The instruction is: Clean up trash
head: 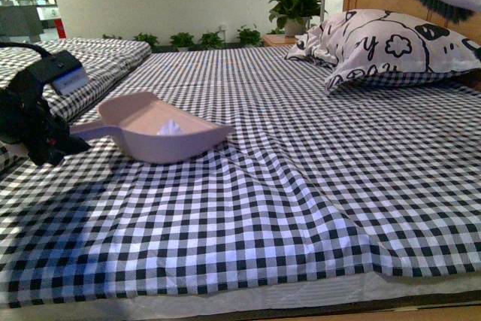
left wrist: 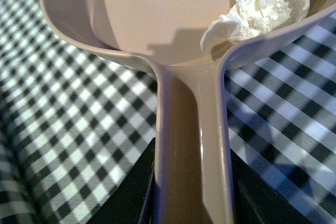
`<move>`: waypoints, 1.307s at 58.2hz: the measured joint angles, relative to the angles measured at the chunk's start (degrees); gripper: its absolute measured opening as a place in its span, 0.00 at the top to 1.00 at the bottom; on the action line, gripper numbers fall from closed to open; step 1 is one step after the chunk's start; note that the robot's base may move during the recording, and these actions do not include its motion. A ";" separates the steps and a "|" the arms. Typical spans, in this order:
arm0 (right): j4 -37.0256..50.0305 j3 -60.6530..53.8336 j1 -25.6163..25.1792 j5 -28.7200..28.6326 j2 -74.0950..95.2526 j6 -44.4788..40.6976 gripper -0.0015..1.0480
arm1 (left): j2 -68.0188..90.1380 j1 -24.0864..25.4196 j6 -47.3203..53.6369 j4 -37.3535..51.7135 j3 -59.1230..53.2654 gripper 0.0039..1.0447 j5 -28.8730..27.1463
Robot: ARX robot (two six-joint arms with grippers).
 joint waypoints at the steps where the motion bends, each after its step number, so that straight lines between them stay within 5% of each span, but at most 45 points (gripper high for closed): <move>1: -0.24 -0.42 -0.13 -0.15 -0.90 0.33 0.82 | -0.35 0.02 -1.29 1.51 -0.37 0.74 -0.26; 37: -2.62 -9.01 -0.13 -1.29 -25.05 9.75 0.82 | -26.84 -2.71 -35.30 26.58 -24.70 0.74 -23.54; 76: -9.29 -16.79 -12.02 -20.24 -47.74 22.38 0.82 | -68.85 -10.64 -41.94 15.43 -50.29 0.74 -36.65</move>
